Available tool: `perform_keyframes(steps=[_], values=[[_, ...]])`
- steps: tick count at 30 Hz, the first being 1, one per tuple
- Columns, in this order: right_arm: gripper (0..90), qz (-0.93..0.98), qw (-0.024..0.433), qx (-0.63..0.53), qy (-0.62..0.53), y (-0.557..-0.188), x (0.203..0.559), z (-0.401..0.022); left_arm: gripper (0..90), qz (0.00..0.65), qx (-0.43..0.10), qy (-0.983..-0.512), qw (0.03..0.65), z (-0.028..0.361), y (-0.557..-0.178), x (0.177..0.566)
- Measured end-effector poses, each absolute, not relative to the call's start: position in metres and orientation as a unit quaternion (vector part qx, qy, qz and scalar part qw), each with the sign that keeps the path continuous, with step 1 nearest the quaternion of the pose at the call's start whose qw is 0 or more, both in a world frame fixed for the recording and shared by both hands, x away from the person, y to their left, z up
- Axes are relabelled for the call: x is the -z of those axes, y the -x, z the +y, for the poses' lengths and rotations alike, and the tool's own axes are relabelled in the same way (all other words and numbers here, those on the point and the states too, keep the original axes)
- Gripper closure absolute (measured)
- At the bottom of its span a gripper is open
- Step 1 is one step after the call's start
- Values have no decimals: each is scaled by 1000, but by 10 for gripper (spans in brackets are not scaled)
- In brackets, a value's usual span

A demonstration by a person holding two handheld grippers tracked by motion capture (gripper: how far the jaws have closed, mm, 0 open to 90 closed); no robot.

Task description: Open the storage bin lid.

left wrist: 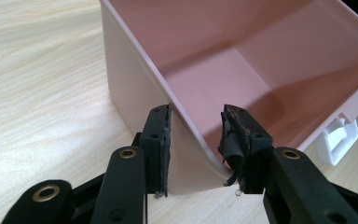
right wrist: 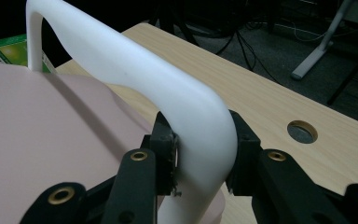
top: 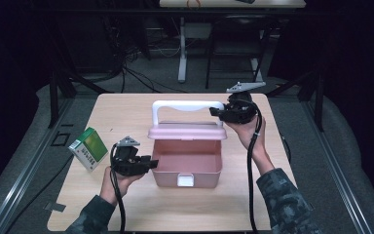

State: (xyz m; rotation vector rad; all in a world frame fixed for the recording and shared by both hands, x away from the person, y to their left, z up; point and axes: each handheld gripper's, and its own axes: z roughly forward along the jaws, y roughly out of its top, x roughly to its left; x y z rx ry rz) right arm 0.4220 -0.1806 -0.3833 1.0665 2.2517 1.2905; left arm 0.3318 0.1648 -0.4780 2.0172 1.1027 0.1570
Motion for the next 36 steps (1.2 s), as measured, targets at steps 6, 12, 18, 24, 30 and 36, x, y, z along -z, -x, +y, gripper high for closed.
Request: perform_keyframes(steps=[6,12,18,24,30,36], values=[[686,791,157,-454,-379,-431,381,-182,624,438,-64,-800,406,164,-332,478],[681,789,151,-453,-386,-438,380,-182,624,437,-65,-800,406,164,-332,478],[674,787,144,-455,-390,-446,379,-183,620,438,-65,-800,406,164,-332,478],[667,787,137,-454,-394,-454,378,-184,616,437,-67,-801,404,163,-332,478],[663,789,126,-448,-400,-462,377,-184,599,435,-70,-803,401,162,-331,478],[660,789,118,-446,-406,-466,377,-184,535,432,-67,-807,398,163,-332,477]])
